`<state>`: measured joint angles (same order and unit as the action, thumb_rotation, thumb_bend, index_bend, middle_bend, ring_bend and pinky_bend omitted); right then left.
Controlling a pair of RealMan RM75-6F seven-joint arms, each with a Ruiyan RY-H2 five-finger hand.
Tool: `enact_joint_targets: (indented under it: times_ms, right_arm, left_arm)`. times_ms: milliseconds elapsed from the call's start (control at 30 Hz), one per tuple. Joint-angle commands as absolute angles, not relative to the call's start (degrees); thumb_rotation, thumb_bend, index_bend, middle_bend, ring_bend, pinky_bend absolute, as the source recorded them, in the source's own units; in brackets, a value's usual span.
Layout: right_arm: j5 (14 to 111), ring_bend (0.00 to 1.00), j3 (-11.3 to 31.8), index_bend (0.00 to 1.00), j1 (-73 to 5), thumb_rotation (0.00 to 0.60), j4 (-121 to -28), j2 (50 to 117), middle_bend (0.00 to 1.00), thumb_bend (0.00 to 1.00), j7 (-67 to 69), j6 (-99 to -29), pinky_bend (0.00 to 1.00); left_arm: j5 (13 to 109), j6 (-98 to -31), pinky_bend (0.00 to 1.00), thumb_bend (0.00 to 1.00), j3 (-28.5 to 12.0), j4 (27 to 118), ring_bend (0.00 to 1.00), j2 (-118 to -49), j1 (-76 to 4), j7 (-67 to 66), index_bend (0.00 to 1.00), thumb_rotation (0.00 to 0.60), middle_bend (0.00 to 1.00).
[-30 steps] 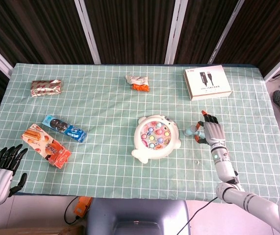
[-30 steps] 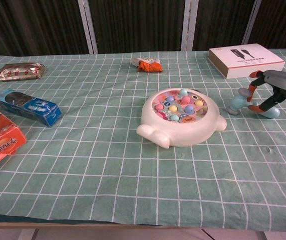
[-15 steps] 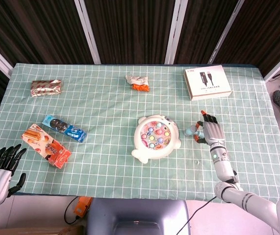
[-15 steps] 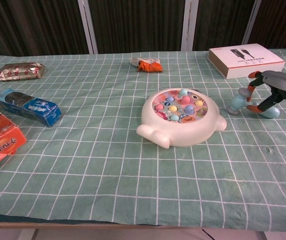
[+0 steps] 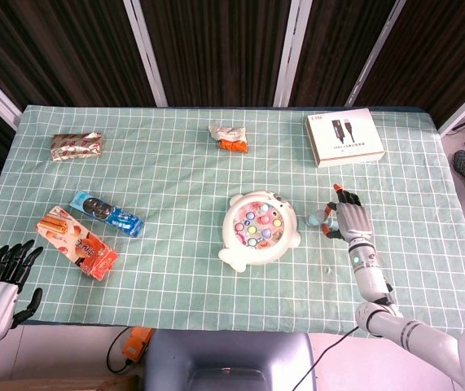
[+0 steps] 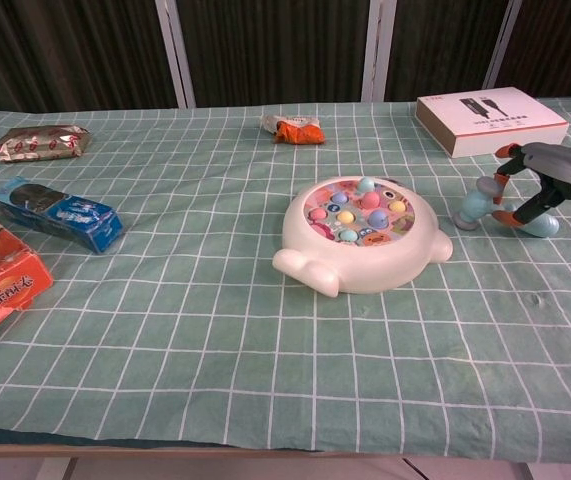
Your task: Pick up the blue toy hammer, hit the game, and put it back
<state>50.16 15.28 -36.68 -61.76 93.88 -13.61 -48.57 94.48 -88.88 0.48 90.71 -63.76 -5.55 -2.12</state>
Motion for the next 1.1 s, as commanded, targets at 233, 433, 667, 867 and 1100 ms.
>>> enact_joint_targets:
  times_ms: [233, 433, 667, 867, 1100]
  right_arm:
    - [49.7, 0.00, 15.3, 0.67, -36.9, 0.600, -61.0, 94.4, 0.01, 0.54, -14.2, -48.7, 0.00]
    - [49.5, 0.00, 15.4, 0.71, -37.0, 0.600, -60.6, 94.7, 0.06, 0.54, -14.5, -49.0, 0.01]
    - [49.4, 0.07, 15.1, 0.74, -37.0, 0.600, -60.2, 94.8, 0.20, 0.54, -15.2, -48.8, 0.02]
    - [49.2, 0.20, 14.9, 0.76, -37.2, 0.600, -59.7, 95.0, 0.37, 0.55, -16.2, -48.8, 0.03]
    - [49.4, 0.29, 14.8, 0.79, -37.1, 0.600, -59.5, 95.2, 0.49, 0.55, -16.7, -49.3, 0.07]
  left_arm:
    - [94.4, -88.7, 0.01, 0.46, 0.4, 90.7, 0.00, -63.8, -5.6, -2.3, 0.03, 0.600, 0.00]
    - [94.3, -88.7, 0.01, 0.46, 0.4, 90.8, 0.00, -63.8, -5.6, -2.4, 0.03, 0.600, 0.00]
    - [94.2, -88.6, 0.01, 0.46, 0.4, 90.8, 0.00, -63.8, -5.6, -2.5, 0.03, 0.600, 0.00]
    - [94.2, -88.6, 0.01, 0.46, 0.4, 90.8, 0.00, -63.8, -5.6, -2.5, 0.02, 0.600, 0.00]
    - [94.3, -88.7, 0.01, 0.46, 0.4, 90.8, 0.00, -63.8, -5.5, -2.4, 0.01, 0.600, 0.00]
